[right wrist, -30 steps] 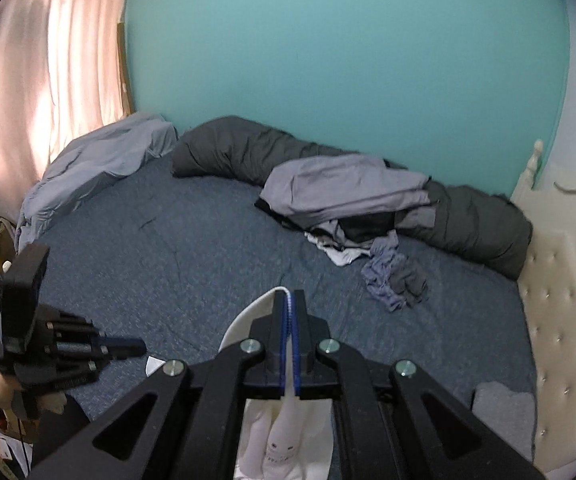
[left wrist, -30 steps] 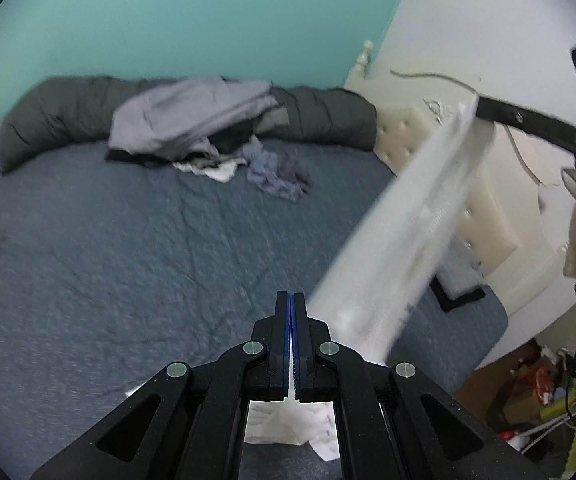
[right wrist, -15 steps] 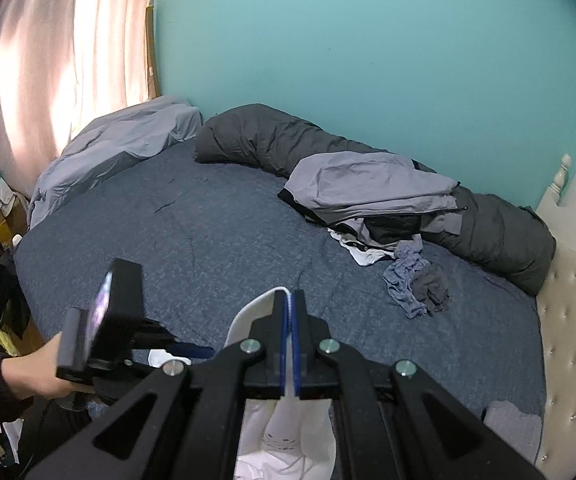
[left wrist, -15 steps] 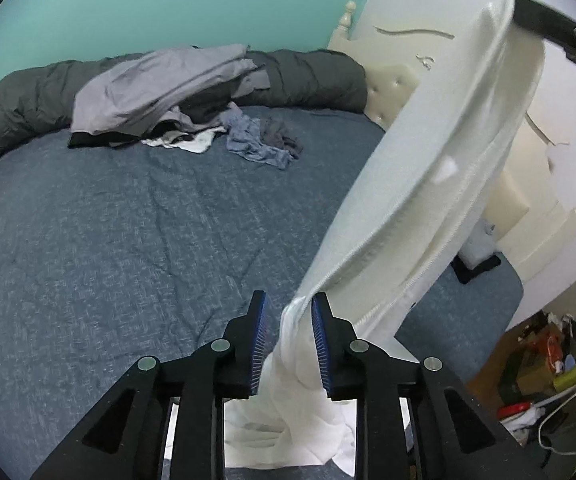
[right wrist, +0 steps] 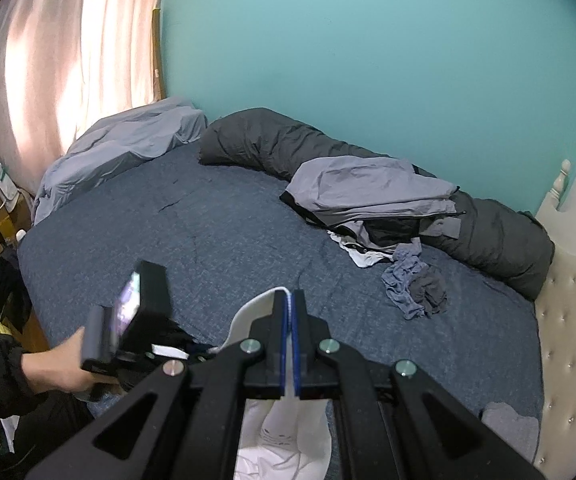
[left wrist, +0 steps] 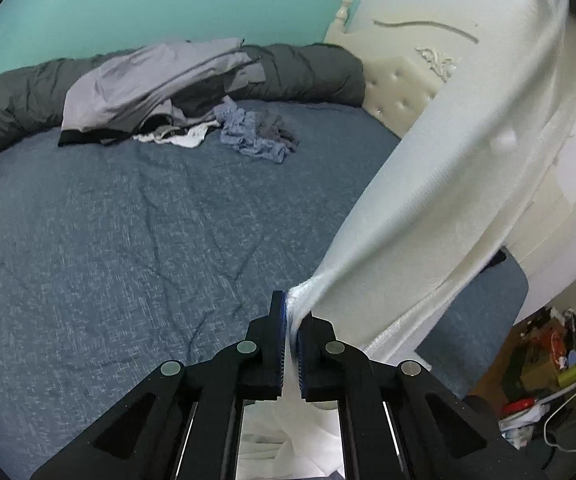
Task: Fold clothes
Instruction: 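Raise the right tool high while the left tool holds the shirt lower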
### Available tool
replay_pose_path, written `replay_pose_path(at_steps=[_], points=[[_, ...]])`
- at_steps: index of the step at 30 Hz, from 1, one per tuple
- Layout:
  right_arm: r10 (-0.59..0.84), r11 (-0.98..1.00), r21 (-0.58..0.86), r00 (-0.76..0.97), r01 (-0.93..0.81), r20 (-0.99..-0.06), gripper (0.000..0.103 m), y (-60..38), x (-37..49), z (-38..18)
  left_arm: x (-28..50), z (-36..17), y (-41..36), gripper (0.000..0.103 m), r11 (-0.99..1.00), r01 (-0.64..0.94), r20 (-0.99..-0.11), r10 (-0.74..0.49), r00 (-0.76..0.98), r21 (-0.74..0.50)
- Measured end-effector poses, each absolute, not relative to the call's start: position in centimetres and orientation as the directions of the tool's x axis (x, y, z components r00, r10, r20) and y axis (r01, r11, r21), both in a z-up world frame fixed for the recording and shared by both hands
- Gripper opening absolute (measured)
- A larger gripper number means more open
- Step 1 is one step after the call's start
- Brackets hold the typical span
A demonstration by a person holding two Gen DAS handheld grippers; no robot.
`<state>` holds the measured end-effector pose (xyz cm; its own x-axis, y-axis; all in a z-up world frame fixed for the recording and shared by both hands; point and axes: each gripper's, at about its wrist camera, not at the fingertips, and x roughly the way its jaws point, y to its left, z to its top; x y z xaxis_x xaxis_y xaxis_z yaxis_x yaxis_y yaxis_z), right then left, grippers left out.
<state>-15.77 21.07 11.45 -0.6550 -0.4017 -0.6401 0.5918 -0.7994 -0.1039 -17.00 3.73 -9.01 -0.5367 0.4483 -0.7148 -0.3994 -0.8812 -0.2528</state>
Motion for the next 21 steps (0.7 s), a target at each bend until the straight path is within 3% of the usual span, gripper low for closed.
replay_pose_path(at_steps=[10, 21], points=[[-0.409, -0.842, -0.097, -0.746, 0.53, -0.526, 0.002, 24.3, -12.9, 16.2, -14.7, 2.8, -0.7, 0.003, -0.948, -0.292, -0.616, 0.307, -0.726, -0.128], [-0.478, -0.865, -0.019, -0.835, 0.501, -0.274, 0.0, 27.9, -7.0, 27.7, -8.6, 21.2, -2.9, 0.003, -0.977, -0.212, -0.421, 0.181, -0.889, 0.028]])
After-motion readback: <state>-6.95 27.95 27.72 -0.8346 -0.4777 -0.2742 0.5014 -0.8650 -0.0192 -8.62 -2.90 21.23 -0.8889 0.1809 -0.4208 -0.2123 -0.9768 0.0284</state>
